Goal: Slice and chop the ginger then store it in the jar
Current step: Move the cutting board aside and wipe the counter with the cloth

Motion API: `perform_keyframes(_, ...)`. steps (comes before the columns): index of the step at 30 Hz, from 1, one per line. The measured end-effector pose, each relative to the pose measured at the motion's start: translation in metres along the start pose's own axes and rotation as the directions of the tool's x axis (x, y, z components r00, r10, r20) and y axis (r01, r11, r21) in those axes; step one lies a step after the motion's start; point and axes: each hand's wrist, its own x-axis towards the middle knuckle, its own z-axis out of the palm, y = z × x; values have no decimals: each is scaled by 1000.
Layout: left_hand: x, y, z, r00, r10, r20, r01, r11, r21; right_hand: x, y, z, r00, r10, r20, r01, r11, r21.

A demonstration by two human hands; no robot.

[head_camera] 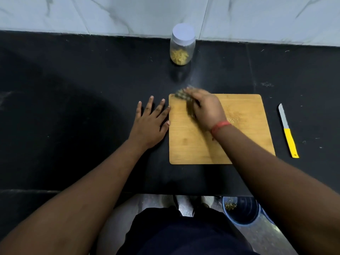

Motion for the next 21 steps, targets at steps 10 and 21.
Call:
perform_keyframes(10,-6,0,4,998,-55,24,54,998,13,-48,-4,25,965,-183,187,200,977,-72)
perform_keyframes(21,-6,1,6,999,-37,-23,38,998,40,-114,4,-8,873,-369,320,271,911,311)
